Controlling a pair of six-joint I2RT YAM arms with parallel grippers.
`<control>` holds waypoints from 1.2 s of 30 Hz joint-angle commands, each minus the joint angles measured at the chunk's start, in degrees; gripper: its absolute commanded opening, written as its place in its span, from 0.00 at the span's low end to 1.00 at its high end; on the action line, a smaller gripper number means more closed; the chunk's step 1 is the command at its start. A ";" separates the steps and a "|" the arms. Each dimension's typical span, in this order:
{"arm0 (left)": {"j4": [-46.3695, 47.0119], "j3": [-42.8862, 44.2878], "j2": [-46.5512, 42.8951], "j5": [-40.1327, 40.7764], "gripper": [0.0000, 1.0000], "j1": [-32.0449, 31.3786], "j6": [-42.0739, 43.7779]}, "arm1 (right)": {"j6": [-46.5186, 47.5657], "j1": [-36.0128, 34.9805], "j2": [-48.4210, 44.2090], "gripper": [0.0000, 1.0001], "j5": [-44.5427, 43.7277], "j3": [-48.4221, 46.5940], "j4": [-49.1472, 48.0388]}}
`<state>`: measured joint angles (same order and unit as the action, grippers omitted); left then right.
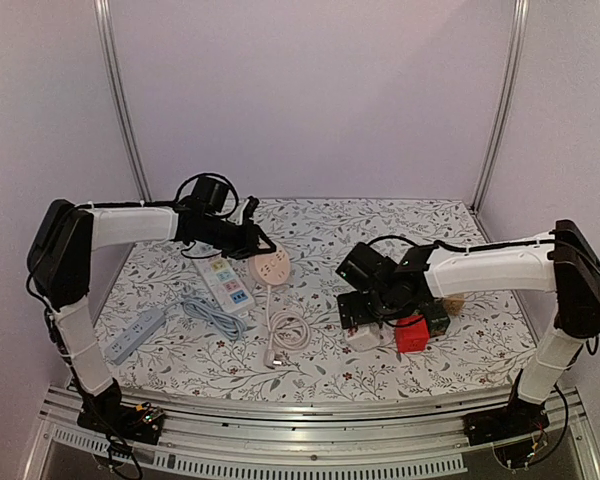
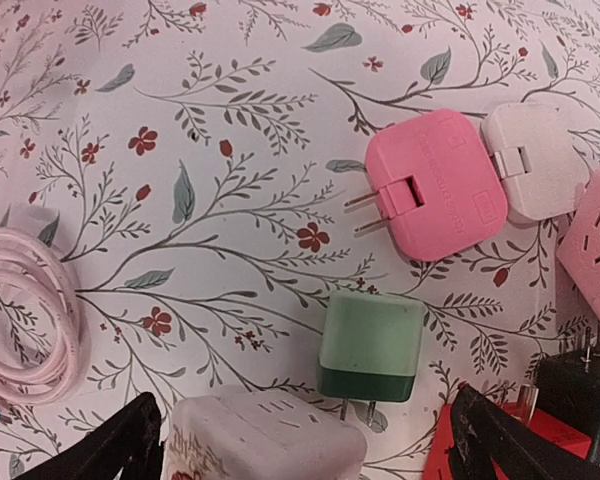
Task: Pull the plug off the socket
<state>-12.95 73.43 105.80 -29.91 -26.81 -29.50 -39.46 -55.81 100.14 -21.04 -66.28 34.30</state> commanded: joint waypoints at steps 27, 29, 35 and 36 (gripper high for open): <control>-4.69 7.12 -0.68 17.05 0.95 3.35 10.42 | 6.77 10.25 -13.76 0.99 1.52 -0.54 -2.09; -4.11 4.54 -4.93 17.97 0.97 5.09 10.09 | 8.26 13.15 -14.20 0.99 3.46 0.03 -2.49; -3.01 -6.29 -15.45 19.83 0.99 13.89 9.08 | 12.15 23.76 -17.65 0.99 7.42 4.86 -3.84; -2.85 -8.19 -17.18 19.86 0.99 15.95 8.78 | 12.63 26.31 -18.93 0.99 7.60 6.08 -4.15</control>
<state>-15.25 71.46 92.09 -12.62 -17.15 -20.21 -30.17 -35.99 85.49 -16.32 -63.88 31.05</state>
